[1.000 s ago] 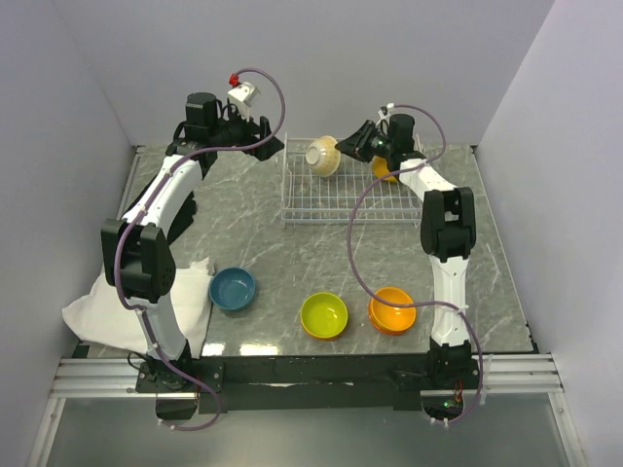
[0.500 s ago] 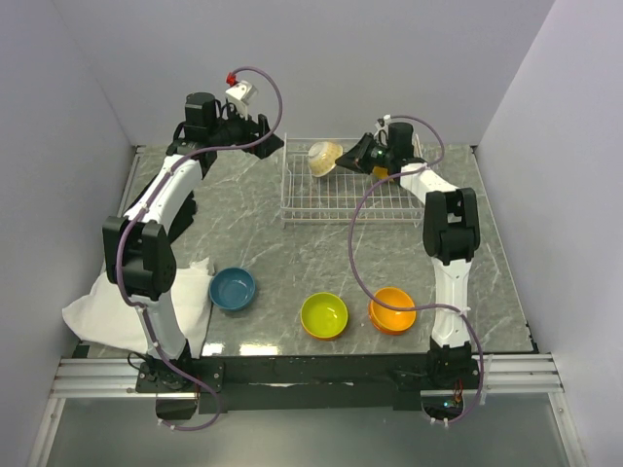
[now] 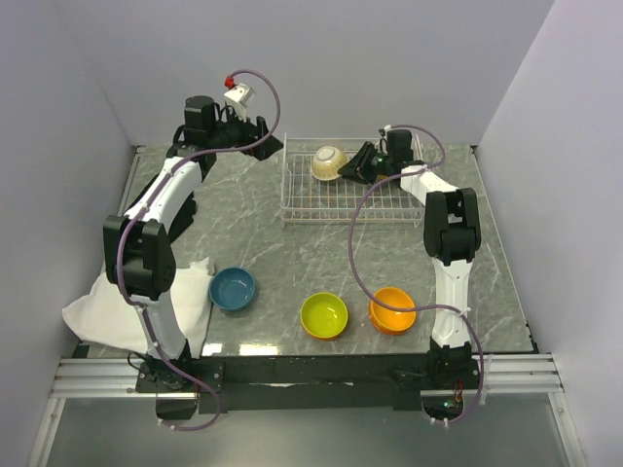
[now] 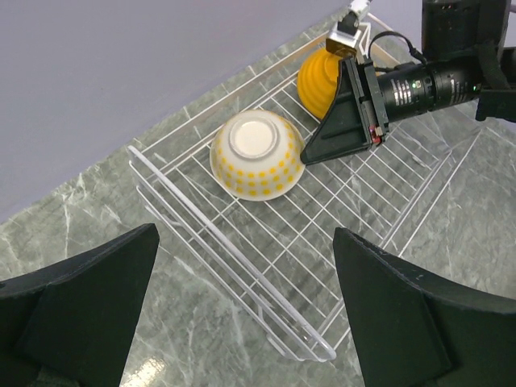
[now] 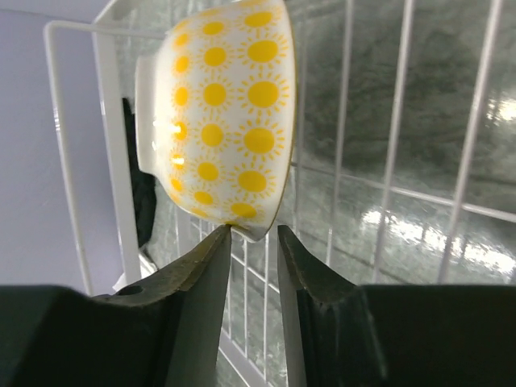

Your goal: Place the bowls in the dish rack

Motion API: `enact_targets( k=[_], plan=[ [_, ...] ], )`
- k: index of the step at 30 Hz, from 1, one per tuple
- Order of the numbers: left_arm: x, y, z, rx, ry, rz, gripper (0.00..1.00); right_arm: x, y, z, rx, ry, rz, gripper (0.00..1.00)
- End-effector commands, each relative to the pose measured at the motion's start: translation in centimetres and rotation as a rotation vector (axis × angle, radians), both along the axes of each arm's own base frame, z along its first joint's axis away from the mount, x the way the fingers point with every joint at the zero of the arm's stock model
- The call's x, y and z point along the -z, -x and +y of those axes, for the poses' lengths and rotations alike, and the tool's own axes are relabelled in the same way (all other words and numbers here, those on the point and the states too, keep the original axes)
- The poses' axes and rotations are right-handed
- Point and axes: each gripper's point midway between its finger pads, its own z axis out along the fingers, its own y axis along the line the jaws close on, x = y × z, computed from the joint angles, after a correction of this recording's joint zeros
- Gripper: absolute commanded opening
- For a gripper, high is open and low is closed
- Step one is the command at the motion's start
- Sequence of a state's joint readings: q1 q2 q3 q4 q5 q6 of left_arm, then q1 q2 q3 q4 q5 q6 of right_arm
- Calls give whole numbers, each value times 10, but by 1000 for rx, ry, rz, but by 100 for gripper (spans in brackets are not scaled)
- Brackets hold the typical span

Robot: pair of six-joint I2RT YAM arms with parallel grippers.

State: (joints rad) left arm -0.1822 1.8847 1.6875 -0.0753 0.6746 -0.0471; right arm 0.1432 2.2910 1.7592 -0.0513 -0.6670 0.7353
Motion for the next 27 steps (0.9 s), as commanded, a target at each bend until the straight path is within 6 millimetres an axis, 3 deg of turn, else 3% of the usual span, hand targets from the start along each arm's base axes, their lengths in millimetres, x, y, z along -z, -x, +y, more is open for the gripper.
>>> enact_targets(
  k=[1, 7, 13, 21, 23, 25, 26, 27],
  plan=[
    [-12, -2, 1, 9, 43, -30, 97, -28, -3, -6, 34, 44, -65, 38],
    [-10, -3, 8, 2, 43, -26, 97, -23, -3, -16, 74, 102, -45, 39],
    [-14, -2, 11, -13, 42, -32, 97, -39, 12, -17, 43, 106, -64, 40],
    [-40, 3, 15, -16, 16, -97, 97, -126, 54, -2, -131, 36, -265, 40],
    [-48, 8, 22, -41, -13, -116, 97, -148, 69, 5, -227, 87, -390, 41],
    [-45, 5, 43, -119, -61, -125, 97, -148, 87, 15, -352, 206, -509, 42],
    [-58, 10, 54, -157, -58, -143, 97, -159, 98, 19, -391, 247, -571, 42],
    [-53, 7, 76, -230, -66, -122, 97, -158, 107, 21, -426, 282, -597, 43]
  ],
)
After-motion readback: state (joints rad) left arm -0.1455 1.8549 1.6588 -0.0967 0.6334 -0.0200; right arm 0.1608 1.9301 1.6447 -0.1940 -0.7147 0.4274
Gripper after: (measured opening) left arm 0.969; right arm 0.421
